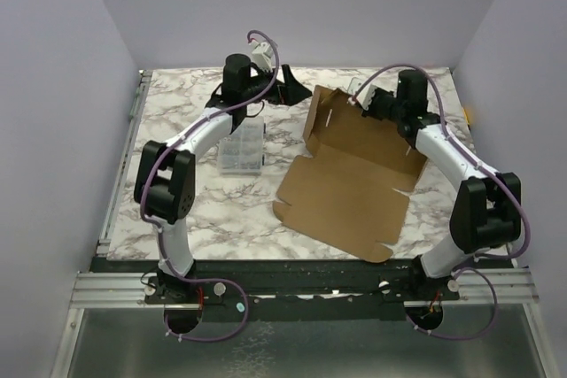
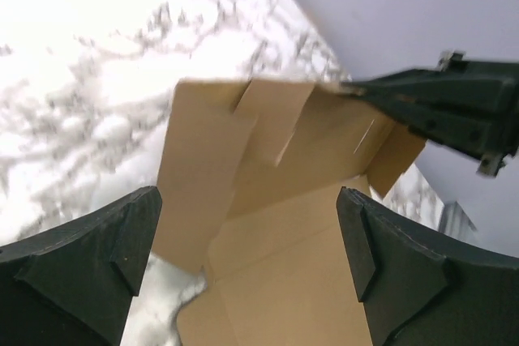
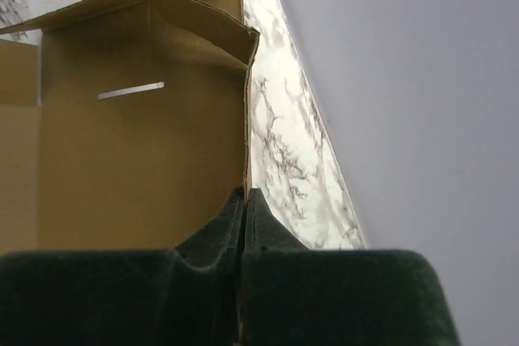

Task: Fold the paper box
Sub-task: Fold the paper box at the center of the board.

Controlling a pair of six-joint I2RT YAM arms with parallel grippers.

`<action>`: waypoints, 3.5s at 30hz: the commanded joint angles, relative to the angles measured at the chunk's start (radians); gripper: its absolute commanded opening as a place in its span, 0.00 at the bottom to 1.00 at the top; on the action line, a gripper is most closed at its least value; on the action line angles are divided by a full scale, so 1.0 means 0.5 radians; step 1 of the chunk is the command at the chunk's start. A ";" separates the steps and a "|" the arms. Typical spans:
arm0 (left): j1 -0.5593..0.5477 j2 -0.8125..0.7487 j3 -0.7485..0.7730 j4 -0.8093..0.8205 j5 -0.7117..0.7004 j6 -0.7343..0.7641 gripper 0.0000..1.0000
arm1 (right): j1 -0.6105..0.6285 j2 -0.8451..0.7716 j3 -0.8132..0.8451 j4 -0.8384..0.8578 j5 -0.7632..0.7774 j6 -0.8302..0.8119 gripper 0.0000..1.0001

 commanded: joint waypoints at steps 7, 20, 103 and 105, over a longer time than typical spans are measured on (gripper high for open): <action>-0.009 -0.369 -0.678 0.778 -0.272 0.038 0.99 | 0.183 -0.390 -0.322 -0.093 0.229 -0.558 0.01; -0.008 -0.549 -1.354 1.237 -0.444 0.234 0.97 | 0.295 -0.578 -0.713 0.049 0.383 -0.914 0.01; -0.825 -0.249 -1.560 1.691 -2.133 0.583 0.37 | 0.682 -0.427 -0.308 -0.967 0.622 -0.070 0.01; -0.825 -0.274 -1.557 1.649 -2.132 0.600 0.23 | 0.683 -0.429 -0.314 -0.958 0.626 -0.056 0.01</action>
